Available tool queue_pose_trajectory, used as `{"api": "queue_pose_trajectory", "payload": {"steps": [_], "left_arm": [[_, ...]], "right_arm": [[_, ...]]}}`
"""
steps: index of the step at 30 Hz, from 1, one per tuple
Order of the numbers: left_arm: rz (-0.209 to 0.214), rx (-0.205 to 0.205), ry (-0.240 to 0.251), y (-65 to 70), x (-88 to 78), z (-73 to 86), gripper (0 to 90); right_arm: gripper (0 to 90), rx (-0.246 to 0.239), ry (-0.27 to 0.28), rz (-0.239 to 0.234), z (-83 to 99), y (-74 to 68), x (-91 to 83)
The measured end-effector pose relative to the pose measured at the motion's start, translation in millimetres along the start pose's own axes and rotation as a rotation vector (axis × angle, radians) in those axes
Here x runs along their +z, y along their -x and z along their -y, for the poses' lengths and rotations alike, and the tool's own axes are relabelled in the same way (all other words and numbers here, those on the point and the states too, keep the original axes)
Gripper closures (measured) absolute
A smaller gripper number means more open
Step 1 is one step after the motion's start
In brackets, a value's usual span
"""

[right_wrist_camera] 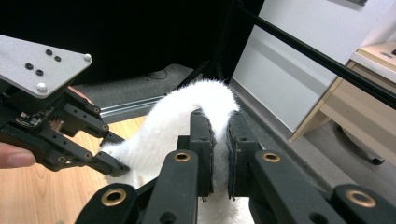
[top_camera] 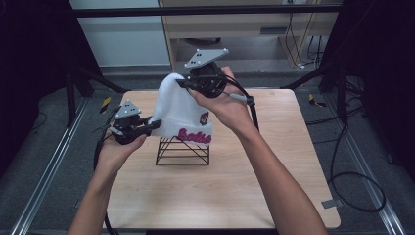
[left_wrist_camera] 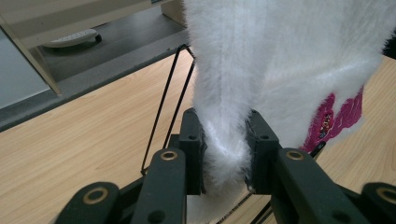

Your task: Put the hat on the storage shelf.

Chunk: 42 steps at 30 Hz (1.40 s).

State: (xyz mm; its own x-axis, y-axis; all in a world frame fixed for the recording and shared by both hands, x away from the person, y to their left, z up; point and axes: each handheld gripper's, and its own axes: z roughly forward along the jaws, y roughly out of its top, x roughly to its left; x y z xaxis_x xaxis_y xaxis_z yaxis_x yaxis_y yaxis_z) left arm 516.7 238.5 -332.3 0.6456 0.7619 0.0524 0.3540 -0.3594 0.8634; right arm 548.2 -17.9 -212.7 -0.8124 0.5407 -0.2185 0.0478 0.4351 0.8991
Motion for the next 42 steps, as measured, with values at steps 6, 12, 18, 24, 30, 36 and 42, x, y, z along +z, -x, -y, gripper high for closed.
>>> {"api": "queue_pose_trajectory", "payload": {"steps": [6, 12, 18, 24, 30, 36, 42], "left_arm": [[0.000, -0.004, -0.011, -1.3, 2.3, 5.1, 71.8], [0.004, -0.001, -0.014, -0.5, 3.0, 7.8, 71.7], [0.007, -0.005, -0.019, -0.2, 4.1, 11.3, 71.6], [0.008, -0.007, -0.020, -0.3, 4.1, 14.3, 71.6], [0.009, -0.017, -0.025, -1.7, 6.7, 22.3, 71.5], [0.012, -0.029, -0.029, -2.7, 11.2, 32.9, 71.3], [0.015, -0.042, -0.033, -3.5, 13.9, 42.1, 71.0]], "right_arm": [[83.4, -0.008, -0.013, -0.005, 2.1, -3.2, 2.1], [83.3, -0.008, -0.017, -0.008, 3.2, -4.2, 2.9], [83.3, -0.003, -0.024, -0.014, 6.5, -5.4, 4.2], [83.3, -0.003, -0.027, -0.018, 7.3, -6.3, 5.1], [83.3, -0.007, -0.041, -0.032, 11.3, -9.5, 8.4], [83.2, -0.012, -0.060, -0.046, 18.1, -14.1, 12.4], [83.2, -0.017, -0.077, -0.061, 22.8, -20.9, 15.7]]}}
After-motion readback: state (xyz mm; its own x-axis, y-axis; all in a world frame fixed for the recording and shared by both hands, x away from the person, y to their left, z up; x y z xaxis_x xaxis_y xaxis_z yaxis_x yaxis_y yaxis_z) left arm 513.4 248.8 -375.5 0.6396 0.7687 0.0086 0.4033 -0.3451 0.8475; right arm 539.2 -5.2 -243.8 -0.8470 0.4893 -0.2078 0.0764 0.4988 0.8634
